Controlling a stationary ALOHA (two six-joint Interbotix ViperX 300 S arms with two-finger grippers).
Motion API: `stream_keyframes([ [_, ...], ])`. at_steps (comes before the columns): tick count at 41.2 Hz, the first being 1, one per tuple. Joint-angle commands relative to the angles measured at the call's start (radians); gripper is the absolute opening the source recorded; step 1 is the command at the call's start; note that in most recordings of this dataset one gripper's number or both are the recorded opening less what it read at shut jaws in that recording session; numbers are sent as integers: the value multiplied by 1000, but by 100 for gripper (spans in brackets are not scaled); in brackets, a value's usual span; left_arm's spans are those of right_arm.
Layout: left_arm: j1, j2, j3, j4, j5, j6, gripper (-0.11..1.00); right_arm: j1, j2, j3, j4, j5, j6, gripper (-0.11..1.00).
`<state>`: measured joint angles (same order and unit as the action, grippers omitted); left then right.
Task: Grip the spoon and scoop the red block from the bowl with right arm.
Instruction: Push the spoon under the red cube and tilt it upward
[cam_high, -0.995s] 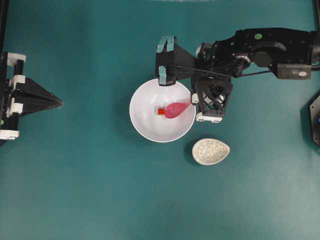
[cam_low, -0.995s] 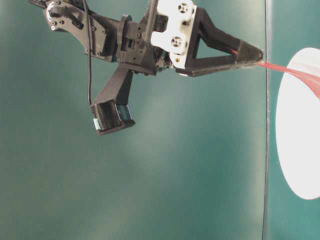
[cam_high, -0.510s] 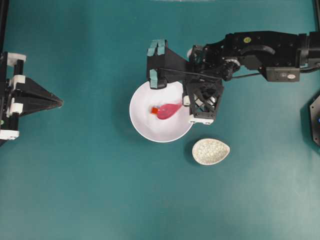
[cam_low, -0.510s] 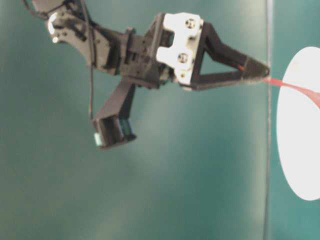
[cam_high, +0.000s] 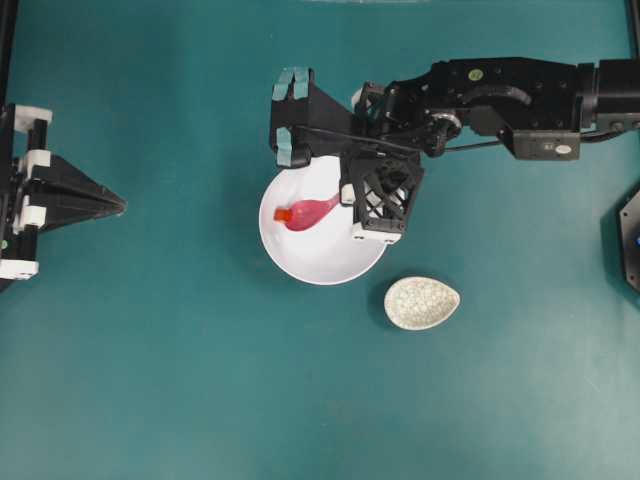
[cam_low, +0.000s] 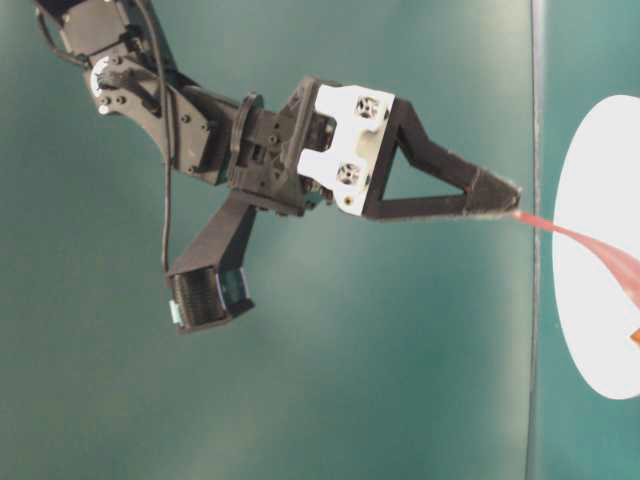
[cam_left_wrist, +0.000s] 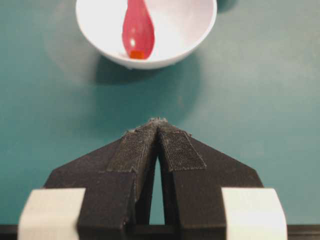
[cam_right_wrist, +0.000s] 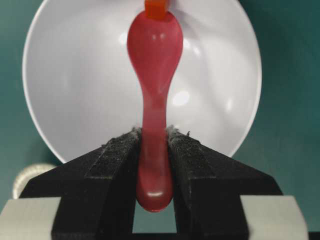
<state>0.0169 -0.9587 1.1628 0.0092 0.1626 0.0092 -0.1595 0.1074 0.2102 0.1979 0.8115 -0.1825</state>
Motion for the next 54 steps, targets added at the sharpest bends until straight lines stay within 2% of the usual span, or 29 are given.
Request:
stream_keyframes([
  [1,2,5,-26,3,-12,2,0,3,-17,-28,8,-17,8,24],
  [20,2,3,-26,3,-12,2,0,6,-18,-21,11,-32,28,24],
  [42,2,2,-26,3,-12,0,0,21,-63,57,14,-110,31,24],
  [54,2,2,-26,3,-12,-2,0,26,-104,126,52,-192,31,24],
])
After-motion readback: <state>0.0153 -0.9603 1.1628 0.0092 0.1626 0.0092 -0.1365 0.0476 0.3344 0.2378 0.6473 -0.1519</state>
